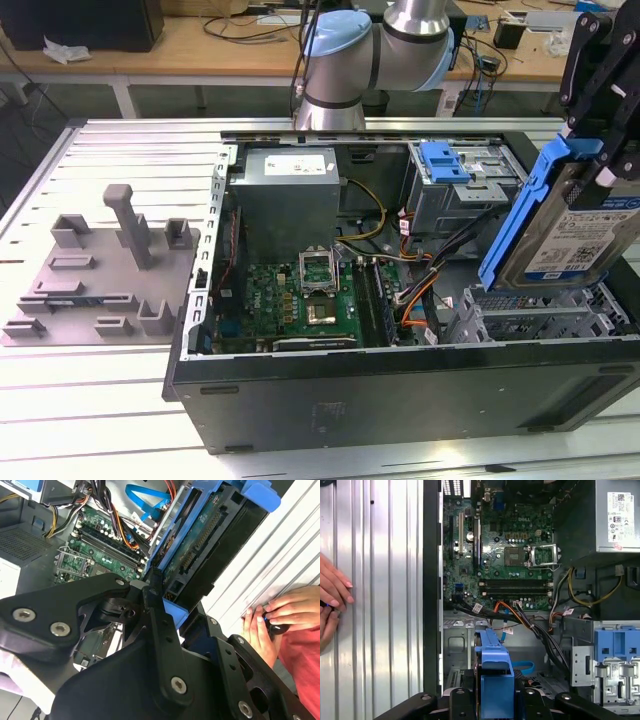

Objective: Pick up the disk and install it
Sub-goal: 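Insert the disk into the insertion slot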

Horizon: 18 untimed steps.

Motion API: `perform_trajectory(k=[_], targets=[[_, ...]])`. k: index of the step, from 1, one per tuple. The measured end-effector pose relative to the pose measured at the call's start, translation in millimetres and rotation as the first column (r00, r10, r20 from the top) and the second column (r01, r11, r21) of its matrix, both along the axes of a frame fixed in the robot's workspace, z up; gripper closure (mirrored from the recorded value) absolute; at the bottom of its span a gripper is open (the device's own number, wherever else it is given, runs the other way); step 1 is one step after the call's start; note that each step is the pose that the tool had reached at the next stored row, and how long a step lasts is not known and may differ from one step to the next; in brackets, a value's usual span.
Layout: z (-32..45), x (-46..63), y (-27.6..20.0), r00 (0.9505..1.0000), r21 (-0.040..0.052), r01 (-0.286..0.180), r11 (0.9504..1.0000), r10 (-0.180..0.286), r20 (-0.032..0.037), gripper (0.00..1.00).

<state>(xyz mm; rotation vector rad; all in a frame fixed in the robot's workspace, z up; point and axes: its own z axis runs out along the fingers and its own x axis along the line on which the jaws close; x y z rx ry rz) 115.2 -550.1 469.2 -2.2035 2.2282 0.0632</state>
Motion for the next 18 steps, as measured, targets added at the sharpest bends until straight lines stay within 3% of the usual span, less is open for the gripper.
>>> perform_trajectory(k=[18], targets=[[-6.8, -1.9, -0.1, 1.0, 0.0003, 0.003, 1.0, -0.003, 0.0047, 0.63]])
